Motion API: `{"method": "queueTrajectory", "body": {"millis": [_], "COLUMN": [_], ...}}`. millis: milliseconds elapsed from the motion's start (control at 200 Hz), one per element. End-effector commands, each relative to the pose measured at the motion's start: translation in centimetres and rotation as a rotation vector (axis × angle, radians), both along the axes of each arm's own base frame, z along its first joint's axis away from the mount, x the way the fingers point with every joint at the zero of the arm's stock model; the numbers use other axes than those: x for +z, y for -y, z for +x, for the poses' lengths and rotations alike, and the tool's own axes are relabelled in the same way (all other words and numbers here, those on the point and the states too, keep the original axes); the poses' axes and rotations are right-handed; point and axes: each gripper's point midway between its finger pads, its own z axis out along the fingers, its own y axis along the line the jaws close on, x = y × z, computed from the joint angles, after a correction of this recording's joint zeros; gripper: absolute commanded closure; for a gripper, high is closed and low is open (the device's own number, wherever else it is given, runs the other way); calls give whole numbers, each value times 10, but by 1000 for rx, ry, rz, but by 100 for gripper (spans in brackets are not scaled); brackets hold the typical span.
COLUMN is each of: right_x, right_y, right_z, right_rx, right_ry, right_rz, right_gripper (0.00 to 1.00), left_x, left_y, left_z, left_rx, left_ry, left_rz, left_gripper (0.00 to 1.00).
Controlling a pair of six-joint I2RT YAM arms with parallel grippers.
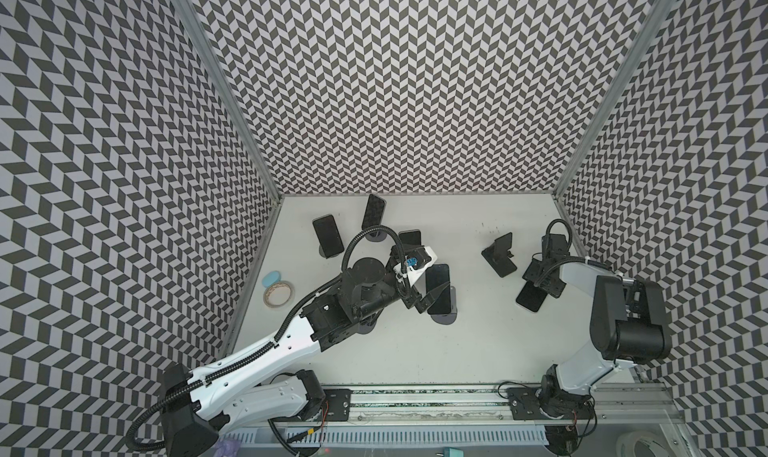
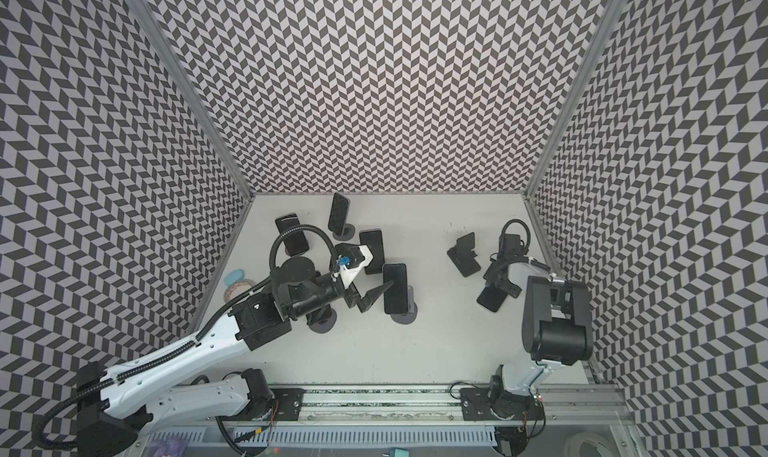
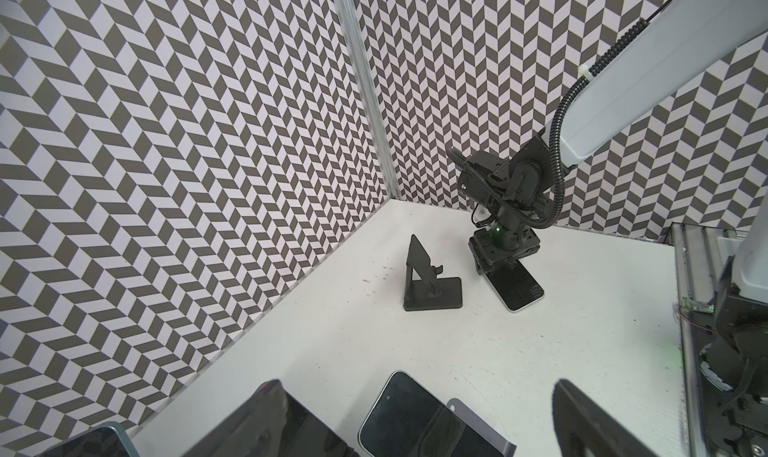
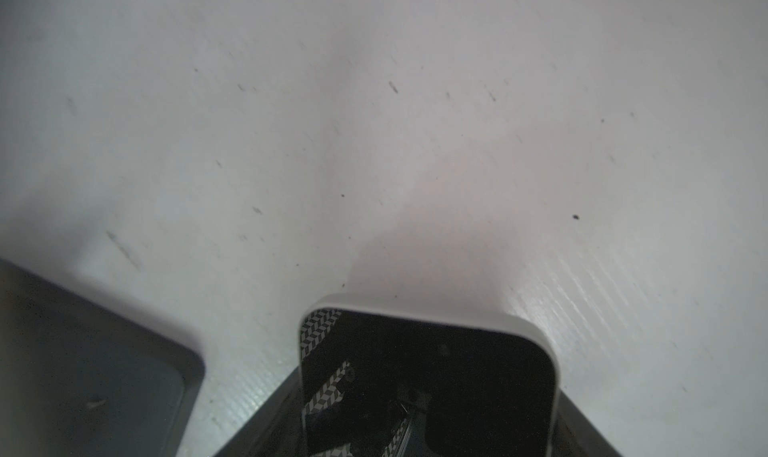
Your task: Remove the phone from the phone stand
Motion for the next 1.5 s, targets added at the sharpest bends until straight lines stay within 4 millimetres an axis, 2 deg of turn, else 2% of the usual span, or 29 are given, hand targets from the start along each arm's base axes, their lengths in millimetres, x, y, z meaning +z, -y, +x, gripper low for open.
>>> {"method": "queueTrajectory", "body": {"millis": [0, 471, 806, 1172, 1492], "right_x": [-44, -46, -57, -63, -67], "right_y": [-20, -19, -20, -14, -16], "right_z": [-44, -45, -55, -64, -66], "right_rx": [2, -4, -13, -29, -22], "right_ry": [-167, -162, -202, -254, -262], "right_rz": [127, 149, 161, 129, 138], "right_gripper": [42, 36, 34, 27, 24], "left_x": [3, 3, 3, 2, 0], "left_y": [-4, -7, -6, -9, -11], "left_z": [-4, -4, -6, -6, -6], "left_rx": [-13, -1, -11, -15, -15], "left_ry": [5, -2, -4, 11, 19], "left_rz": [-7, -13, -9, 4, 7], "left_gripper": [0, 0, 0, 0, 0]}}
